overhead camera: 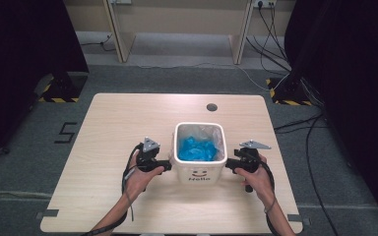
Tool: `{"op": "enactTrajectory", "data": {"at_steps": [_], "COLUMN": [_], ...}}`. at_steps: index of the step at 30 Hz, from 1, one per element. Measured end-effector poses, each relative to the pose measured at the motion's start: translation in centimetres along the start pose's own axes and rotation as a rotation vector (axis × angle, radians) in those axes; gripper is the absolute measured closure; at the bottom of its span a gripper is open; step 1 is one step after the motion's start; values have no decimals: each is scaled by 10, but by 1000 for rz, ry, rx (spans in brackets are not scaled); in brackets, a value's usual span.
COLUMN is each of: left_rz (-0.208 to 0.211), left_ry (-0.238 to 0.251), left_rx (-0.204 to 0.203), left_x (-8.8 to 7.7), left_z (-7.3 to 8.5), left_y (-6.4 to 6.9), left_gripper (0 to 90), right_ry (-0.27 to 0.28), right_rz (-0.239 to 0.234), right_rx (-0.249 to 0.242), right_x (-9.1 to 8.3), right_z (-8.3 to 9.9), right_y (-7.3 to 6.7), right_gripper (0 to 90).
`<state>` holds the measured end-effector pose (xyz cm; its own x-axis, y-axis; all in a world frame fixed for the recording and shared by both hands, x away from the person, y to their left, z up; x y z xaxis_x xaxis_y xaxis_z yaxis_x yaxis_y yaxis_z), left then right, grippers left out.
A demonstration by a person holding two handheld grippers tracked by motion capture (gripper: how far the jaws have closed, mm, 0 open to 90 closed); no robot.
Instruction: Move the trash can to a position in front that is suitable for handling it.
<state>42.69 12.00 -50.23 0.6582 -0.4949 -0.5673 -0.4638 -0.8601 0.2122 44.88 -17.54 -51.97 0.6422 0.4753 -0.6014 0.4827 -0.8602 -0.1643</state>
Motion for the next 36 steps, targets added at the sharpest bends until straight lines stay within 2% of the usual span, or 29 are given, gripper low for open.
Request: {"op": "enactTrajectory", "data": {"at_steps": [8, 15, 20, 32, 36], "left_rz": [11, 15, 19, -10, -15], "left_ry": [12, 27, 27, 33, 43], "left_rx": [6, -14, -10, -13, -12], "left_x": [-18, -31, -39, -28, -27], "left_z": [9, 18, 24, 21, 24], "left_y": [3, 1, 0, -5, -9], "left_gripper": [237, 237, 238, 241, 216], "right_ry": [-5, -9, -8, -5, -30], "right_rz": [-14, -27, -33, 4, -9], "right_rx": [-10, -19, -16, -2, 3], "right_x": [-6, -8, -10, -15, -14], "right_z": [8, 13, 18, 26, 30], "right_y": [-13, -25, -34, -41, -39], "right_gripper": [316, 316, 316, 337, 268]}}
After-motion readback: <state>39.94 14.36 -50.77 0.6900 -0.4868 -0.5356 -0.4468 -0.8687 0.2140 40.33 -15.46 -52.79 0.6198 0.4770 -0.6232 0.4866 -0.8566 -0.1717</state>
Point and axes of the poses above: each handheld gripper's, and its own axes: x roughly forward along the jaws, z roughly out of its underside, y roughly to its right, the point moved 5 cm from there along x, roughly forward along the jaws, and after that the axes turned 4 degrees about -x, right-handed, at the moved point
